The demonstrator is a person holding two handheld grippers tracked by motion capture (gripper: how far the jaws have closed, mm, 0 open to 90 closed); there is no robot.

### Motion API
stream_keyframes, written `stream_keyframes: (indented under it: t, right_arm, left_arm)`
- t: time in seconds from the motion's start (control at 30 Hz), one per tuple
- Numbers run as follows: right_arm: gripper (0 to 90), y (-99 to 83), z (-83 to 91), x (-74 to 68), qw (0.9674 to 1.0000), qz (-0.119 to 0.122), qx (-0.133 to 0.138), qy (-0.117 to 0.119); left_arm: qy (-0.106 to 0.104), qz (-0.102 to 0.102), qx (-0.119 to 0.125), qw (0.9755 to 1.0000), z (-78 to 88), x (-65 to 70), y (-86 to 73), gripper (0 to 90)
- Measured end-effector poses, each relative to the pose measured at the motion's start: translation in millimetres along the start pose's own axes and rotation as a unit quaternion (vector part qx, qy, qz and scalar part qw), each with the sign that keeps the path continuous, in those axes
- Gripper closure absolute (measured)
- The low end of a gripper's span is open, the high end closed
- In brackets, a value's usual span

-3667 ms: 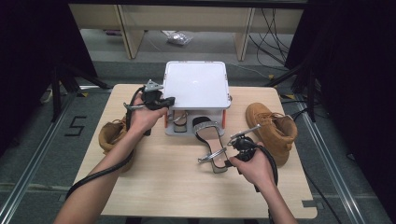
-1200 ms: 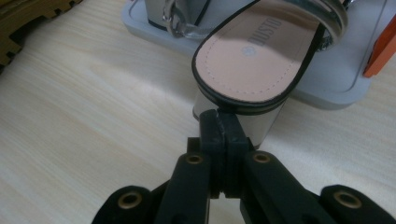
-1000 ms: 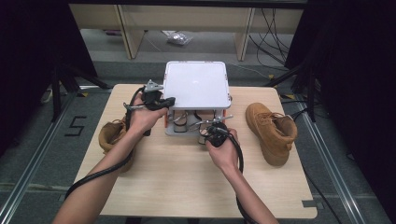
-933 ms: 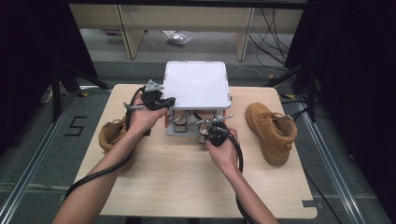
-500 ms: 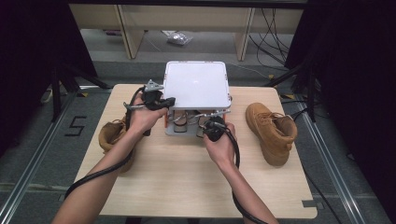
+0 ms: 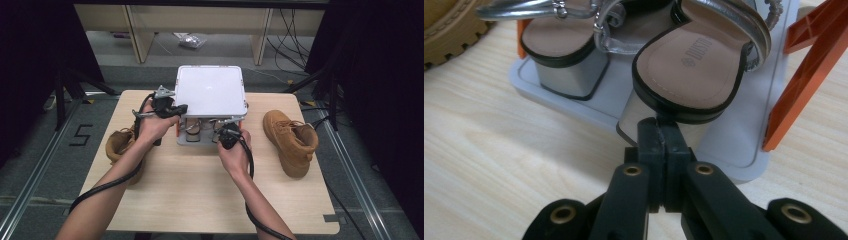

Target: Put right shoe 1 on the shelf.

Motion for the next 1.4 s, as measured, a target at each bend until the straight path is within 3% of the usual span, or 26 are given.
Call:
stream_keyframes:
  t: [0.3,0.4,0.47,0.9,1.03,1.4]
  right_arm:
    - [90.0,-0.1,-7.0,2.4,0.9999,-0.004,0.001,-0.01]
    - [90.0,0.7,-10.8,3.9,0.9999,0.006,0.007,-0.014]
    - [90.0,-0.1,-12.1,2.9,0.9999,-0.007,-0.002,-0.012]
    - [90.0,-2.8,-23.7,9.4,0.9998,-0.007,0.001,-0.021]
    - [90.0,-1.2,-25.2,9.1,0.9997,0.0,0.005,-0.024]
    - [88.8,-6.8,-33.8,5.7,0.9997,-0.01,-0.001,-0.024]
  left_arm:
    - [-0.002,0.004,0.007,1.0,-0.5,0.8,-0.5,89.8]
    - [-0.003,0.004,0.007,1.0,-0.3,0.8,-0.4,89.8]
    - [-0.003,0.003,0.007,1.0,-0.3,0.8,-0.5,89.8]
    - [-0.002,0.003,0.005,1.0,0.2,0.9,-0.5,89.8]
    - [-0.004,0.006,0.008,0.9999,0.1,0.7,-0.8,89.8]
    - [-0.004,0.006,0.008,0.9999,0.1,0.7,-0.8,89.8]
Point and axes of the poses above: each handheld gripper's, and its own axes: z roughly backward along the jaws, y roughly out of its top, x roughly to its right, the point moved 2 cm from there along -z, roughly forward along the jaws, and after that the axes turned 2 degrees about -x, right-handed, at the moved point
